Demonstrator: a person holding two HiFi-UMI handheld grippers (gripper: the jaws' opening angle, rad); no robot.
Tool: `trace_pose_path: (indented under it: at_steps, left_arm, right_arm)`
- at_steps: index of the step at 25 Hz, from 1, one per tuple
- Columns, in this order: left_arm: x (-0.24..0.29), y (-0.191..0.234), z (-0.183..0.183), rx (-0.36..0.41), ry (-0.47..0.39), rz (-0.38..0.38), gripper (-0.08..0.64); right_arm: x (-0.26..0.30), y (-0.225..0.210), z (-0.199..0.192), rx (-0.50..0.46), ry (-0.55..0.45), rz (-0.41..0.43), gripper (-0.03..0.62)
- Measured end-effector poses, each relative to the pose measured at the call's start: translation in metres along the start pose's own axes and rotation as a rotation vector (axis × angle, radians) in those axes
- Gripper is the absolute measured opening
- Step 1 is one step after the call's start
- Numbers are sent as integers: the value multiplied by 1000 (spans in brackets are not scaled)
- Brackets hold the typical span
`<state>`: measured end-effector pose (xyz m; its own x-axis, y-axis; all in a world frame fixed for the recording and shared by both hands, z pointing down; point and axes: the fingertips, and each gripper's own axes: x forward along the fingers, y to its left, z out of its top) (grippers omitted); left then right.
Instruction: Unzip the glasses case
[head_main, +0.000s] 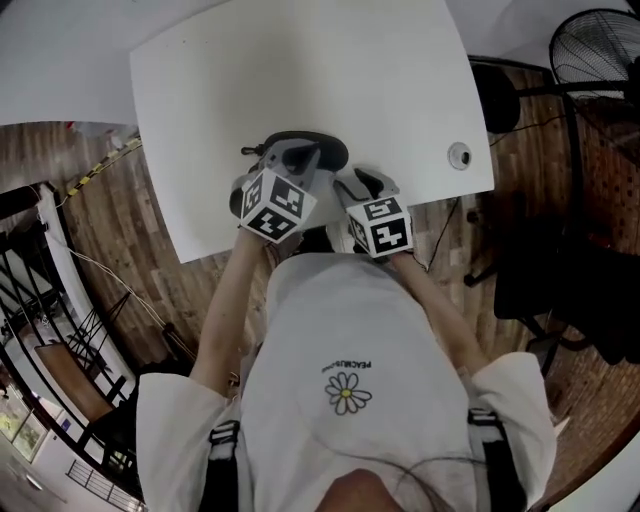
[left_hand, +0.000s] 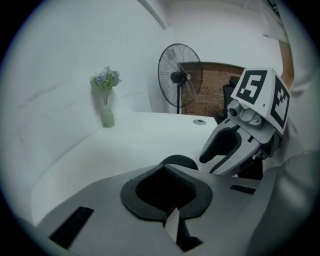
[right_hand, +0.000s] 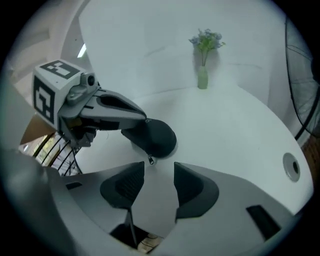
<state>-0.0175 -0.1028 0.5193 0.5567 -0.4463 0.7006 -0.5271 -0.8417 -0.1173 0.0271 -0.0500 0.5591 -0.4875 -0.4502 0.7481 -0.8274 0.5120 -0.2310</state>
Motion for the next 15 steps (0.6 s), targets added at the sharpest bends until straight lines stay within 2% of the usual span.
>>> trace_pose_path:
  at_steps: [3, 7, 12, 15]
  left_arm:
    - [0, 1, -1, 6, 1, -5, 14]
    - [0, 1, 0, 2, -7, -16, 14]
    - [-3, -4, 0, -7, -21, -19, 12]
    - [-3, -5, -1, -26, -33, -16, 12]
  right_arm:
    - [9, 10, 11, 100, -31, -23, 169]
    - [15, 13, 7, 214, -5, -28, 169]
    - [20, 13, 2, 235, 22, -65, 160]
    - [23, 13, 3, 232, 35, -96, 92]
